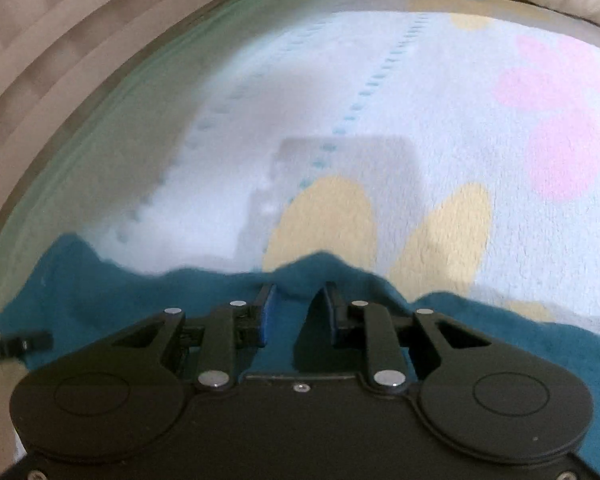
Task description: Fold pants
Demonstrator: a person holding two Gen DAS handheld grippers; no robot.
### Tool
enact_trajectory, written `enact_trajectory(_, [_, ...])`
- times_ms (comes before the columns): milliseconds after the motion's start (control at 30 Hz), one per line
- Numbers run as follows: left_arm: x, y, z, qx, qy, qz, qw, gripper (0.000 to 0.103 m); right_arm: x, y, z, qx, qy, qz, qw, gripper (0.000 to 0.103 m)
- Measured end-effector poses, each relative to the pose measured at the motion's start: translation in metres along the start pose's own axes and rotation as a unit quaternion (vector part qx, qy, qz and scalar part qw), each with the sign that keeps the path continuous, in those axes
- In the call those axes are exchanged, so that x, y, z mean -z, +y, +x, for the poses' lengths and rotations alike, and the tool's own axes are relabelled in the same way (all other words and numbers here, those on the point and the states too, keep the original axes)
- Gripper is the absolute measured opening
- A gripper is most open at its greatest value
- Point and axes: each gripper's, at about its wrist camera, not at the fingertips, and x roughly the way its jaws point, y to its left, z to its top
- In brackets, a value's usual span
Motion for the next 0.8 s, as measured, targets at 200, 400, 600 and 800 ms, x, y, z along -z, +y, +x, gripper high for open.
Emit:
enact_trajectory(200, [-0.006,0.003,-0.009,-0.005,0.019,0.017,0.9997,0.031,-0.002,-0.024,-0.054,-0.039,-0.026,0.044,0.998,0.042])
enact_trajectory(400, [-0.01,0.011,-0.023,0.01,0.033,0.004,0.9994,0.035,0.009,-0.063,-0.113,-0.039,-0.041,0.089,0.994,0.042])
enact_trajectory(600, [-0.016,0.002,-0.024,-0.002,0.051,0.045,0.9977,0.035,0.035,-0.127,-0.174,0.011,-0.035,0.139,0.99,0.042])
enact_trajectory(800, [-0.023,0.006,-0.019,0.0,0.061,0.016,0.998,0.035,0.066,-0.187,-0.237,0.062,-0.05,0.192,0.978,0.043])
